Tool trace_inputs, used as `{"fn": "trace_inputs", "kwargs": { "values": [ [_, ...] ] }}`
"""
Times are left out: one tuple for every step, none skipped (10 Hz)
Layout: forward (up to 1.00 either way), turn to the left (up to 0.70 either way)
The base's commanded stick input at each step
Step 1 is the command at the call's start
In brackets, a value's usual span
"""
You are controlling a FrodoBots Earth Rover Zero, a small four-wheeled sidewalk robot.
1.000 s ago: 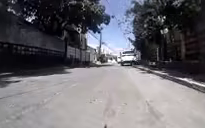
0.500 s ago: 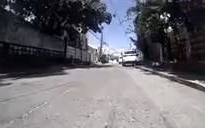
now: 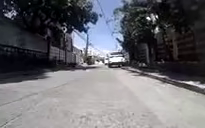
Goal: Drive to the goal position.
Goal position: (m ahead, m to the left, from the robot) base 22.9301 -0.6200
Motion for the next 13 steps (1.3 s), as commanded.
{"fn": "trace_inputs", "kwargs": {
  "values": [
    [1.00, 0.00],
    [1.00, 0.00],
    [1.00, 0.00],
    [1.00, 0.00],
    [1.00, 0.00],
    [1.00, 0.00],
    [1.00, 0.00],
    [1.00, 0.00],
    [1.00, 0.00],
    [1.00, 0.00],
    [1.00, 0.00],
    [1.00, 0.00],
    [1.00, 0.00]
  ]
}}
